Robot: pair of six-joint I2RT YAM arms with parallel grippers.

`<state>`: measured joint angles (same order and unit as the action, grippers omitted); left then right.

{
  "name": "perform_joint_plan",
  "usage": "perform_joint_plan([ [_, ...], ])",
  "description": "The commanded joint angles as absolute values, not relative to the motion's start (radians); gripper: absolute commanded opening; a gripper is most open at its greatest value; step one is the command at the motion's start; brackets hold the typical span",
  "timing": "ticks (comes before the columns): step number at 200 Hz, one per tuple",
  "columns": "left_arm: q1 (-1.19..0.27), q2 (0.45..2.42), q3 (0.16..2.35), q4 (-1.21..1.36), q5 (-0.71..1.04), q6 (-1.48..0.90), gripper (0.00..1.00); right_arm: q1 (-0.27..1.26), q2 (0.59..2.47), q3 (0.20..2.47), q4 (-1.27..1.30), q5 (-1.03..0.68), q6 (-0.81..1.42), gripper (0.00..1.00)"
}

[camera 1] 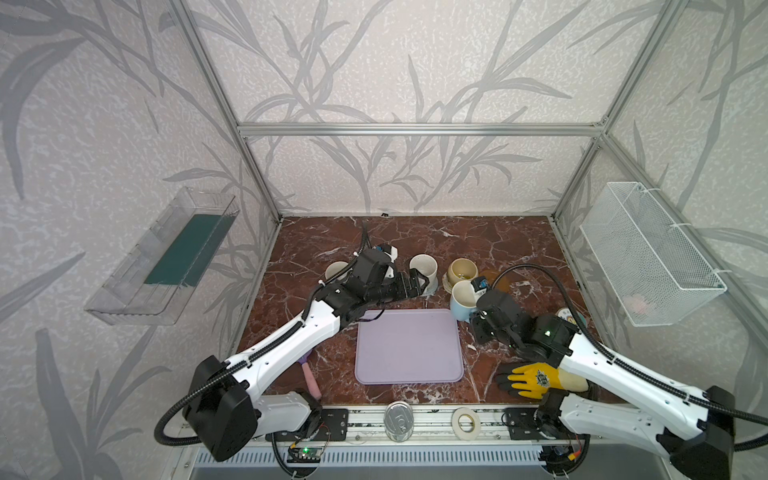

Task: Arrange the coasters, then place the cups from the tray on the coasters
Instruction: 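Carry light-blue mug to the wooden coaster beyond the cream mug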

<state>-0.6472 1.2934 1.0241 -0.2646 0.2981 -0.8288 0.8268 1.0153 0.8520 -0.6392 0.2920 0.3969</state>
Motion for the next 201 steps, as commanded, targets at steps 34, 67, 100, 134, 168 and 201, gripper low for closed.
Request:
perform_joint_plan([
  [34, -0.652, 1.367, 1.133, -0.227, 0.33, -0.807, 0.99, 0.679, 0.999, 0.935, -0.554, 0.259, 0.309, 0.11],
  [67, -0.652, 1.402, 1.172, -0.234, 0.349, -0.805, 0.99, 0.592, 1.009, 0.964, -0.537, 0.225, 0.283, 0.11],
  [100, -0.653, 1.449, 1.241, -0.279, 0.401, -0.793, 0.98, 0.516, 1.034, 0.991, -0.509, 0.204, 0.258, 0.11],
  [134, -0.657, 1.508, 1.345, -0.388, 0.357, -0.74, 0.99, 0.445, 1.074, 1.036, -0.497, 0.172, 0.247, 0.11],
  [168, -0.658, 1.57, 1.404, -0.378, 0.388, -0.739, 0.99, 0.384, 1.122, 1.052, -0.471, 0.154, 0.223, 0.11],
  [201, -0.657, 1.641, 1.465, -0.366, 0.413, -0.739, 0.99, 0.332, 1.169, 1.075, -0.45, 0.128, 0.221, 0.11],
])
